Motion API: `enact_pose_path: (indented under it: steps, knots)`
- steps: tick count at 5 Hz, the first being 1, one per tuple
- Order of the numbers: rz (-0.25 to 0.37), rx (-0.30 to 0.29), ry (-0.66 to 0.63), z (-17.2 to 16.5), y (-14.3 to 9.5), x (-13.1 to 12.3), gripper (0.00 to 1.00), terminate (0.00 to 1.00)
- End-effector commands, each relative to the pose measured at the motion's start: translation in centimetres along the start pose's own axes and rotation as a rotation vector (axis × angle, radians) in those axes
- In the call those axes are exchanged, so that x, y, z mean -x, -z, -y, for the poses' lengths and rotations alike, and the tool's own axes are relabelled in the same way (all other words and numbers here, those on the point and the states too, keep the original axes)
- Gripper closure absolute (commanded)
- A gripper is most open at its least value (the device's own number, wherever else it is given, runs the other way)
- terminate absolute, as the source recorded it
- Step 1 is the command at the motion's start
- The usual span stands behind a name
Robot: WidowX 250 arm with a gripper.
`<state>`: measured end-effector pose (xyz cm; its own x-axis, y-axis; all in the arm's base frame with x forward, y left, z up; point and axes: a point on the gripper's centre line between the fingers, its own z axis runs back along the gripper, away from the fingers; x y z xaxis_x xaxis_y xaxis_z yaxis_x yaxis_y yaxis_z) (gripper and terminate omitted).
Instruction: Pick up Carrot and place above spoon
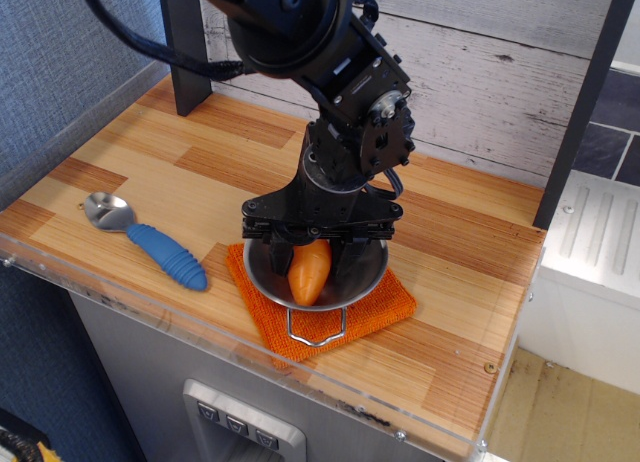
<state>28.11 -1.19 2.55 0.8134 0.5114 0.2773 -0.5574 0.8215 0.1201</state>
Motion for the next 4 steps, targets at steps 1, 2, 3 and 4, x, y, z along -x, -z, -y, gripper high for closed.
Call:
enact_pose_path:
  steps: [1, 2, 3, 4]
  knots:
    - [0.195, 0.014, -0.008, -0.6, -7.2, -3.6, 1.0, 0.0]
    - [0.222, -0.01, -0.065, -2.7, -9.4, -4.7, 1.0, 0.0]
    - [0.231, -0.075, -0.099, -4.8, -10.4, -6.3, 1.0, 0.0]
    - [0.226, -0.062, -0.152, -7.0, -9.6, -8.1, 1.0, 0.0]
